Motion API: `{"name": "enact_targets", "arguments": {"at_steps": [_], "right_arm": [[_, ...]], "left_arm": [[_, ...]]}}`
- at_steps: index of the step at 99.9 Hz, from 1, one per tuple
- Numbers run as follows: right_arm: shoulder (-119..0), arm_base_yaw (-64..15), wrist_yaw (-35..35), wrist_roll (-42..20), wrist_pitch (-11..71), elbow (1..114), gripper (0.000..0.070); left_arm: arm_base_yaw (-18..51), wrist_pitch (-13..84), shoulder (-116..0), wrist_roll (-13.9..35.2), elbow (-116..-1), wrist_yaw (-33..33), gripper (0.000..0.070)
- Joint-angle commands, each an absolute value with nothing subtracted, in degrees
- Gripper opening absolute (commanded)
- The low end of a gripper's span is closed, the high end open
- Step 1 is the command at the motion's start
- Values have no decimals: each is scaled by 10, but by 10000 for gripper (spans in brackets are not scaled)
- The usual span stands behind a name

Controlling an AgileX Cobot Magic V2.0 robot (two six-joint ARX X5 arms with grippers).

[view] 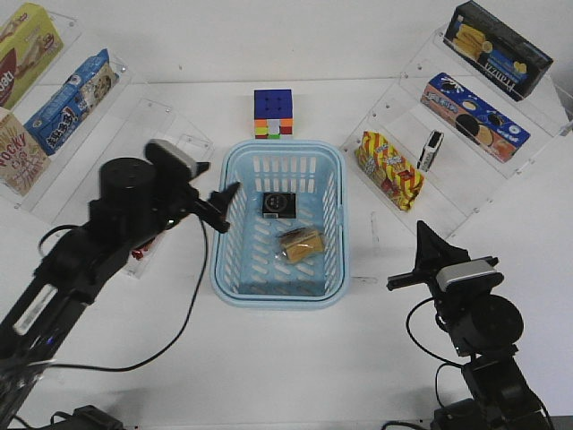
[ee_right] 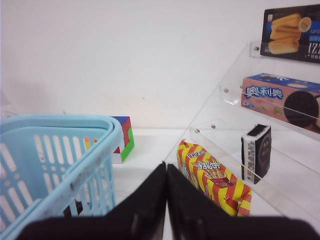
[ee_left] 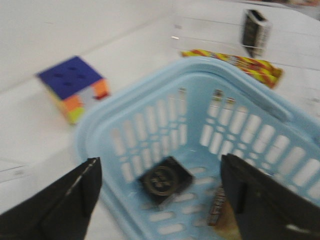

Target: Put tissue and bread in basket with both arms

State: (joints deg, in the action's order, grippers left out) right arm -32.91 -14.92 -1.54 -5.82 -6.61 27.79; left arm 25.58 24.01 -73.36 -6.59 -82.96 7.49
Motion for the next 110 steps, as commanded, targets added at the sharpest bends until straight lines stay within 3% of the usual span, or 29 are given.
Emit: {"name": "enact_targets", "arguments": {"at_steps": [1, 3, 26, 44, 60, 97, 98, 110], "right_arm": [[-330, -150, -16, -60, -70, 282, 0], [-330, -150, -15, -60, -70, 282, 0], [-330, -150, -15, -60, -72, 282, 0], [-330, -150, -15, -60, -72, 282, 0], [-330, -150, -15, -60, -72, 282, 0], [-330, -150, -15, -60, -72, 282, 0], [-330, -150, -15, -60, -72, 282, 0], [-330, -150, -15, -60, -72, 282, 0]], "left_arm": [[250, 254, -696, -59, -847, 37, 70], [246, 261, -685, -54, -847, 25, 2], [198, 353, -568, -15, -804, -46, 1], [179, 188, -421, 16, -555, -107, 1], [171, 15, -321, 16, -362, -114, 1], [171, 45, -264, 16, -341, -114, 1], [163, 39, -219, 14, -324, -114, 1], [126, -7, -185, 12, -262, -113, 1]]}}
